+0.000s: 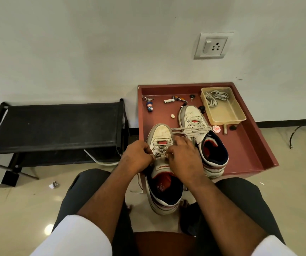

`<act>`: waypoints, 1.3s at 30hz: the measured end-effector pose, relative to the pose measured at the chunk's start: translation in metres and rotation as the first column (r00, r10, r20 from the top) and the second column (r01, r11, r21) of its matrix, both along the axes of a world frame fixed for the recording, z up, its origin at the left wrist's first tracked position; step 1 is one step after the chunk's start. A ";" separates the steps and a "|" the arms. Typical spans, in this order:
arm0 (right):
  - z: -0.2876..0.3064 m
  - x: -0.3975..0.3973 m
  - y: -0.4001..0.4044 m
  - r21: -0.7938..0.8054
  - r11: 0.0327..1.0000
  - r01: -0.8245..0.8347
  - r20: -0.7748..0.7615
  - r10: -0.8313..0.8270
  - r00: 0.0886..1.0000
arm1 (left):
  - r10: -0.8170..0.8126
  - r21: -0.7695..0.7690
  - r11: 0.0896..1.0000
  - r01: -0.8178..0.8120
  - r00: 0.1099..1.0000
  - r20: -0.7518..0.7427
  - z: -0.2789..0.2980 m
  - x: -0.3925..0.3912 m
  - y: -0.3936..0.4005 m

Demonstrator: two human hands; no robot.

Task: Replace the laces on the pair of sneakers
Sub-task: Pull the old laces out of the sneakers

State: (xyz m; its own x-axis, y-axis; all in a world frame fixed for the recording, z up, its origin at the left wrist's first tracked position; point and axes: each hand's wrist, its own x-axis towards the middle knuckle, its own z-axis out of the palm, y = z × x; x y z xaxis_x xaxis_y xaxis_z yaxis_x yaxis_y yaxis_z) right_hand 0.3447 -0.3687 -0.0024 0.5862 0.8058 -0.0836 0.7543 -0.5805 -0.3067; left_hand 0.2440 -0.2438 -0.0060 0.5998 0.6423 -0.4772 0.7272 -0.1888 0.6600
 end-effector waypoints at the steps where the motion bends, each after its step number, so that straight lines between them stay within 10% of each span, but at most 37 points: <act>1: 0.000 0.000 0.000 -0.009 1.000 0.003 0.032 -0.003 0.999 | 0.000 0.000 1.000 0.000 1.000 0.001 0.000 0.000 0.000; 8: -0.001 0.005 -0.003 0.033 0.994 0.106 -0.137 -0.100 0.985 | 0.008 0.026 1.000 -0.008 1.000 -0.003 -0.002 0.002 -0.001; 14: 0.016 0.002 -0.004 0.176 0.853 0.492 -0.758 -0.201 0.620 | 0.013 0.026 1.000 -0.012 1.000 -0.008 -0.003 0.002 0.001; 18: 0.051 0.015 -0.014 0.363 0.418 0.833 -0.931 0.141 0.335 | 0.010 0.012 1.000 -0.009 1.000 -0.014 -0.002 0.003 0.001; 20: 0.051 0.022 -0.023 0.489 0.381 0.784 -0.855 0.033 0.517 | 0.010 0.019 1.000 -0.009 1.000 -0.014 -0.002 0.003 0.000; 22: 0.040 0.020 -0.026 0.507 0.656 0.559 -0.572 -0.229 0.788 | 0.012 0.028 1.000 -0.011 1.000 -0.018 -0.001 0.003 0.000; 25: 0.023 0.012 -0.018 0.290 0.948 0.132 -0.072 -0.116 0.991 | -0.004 0.025 1.000 0.004 1.000 -0.016 0.000 0.003 -0.001; 30: 0.003 0.004 -0.004 -0.079 0.997 -0.013 -0.053 0.009 0.999 | -0.009 0.027 1.000 0.009 1.000 -0.008 0.001 0.001 -0.002; 39: 0.004 -0.001 -0.004 0.325 0.927 0.186 -0.185 -0.130 0.974 | 0.005 0.041 0.999 -0.004 1.000 -0.014 0.003 0.002 -0.004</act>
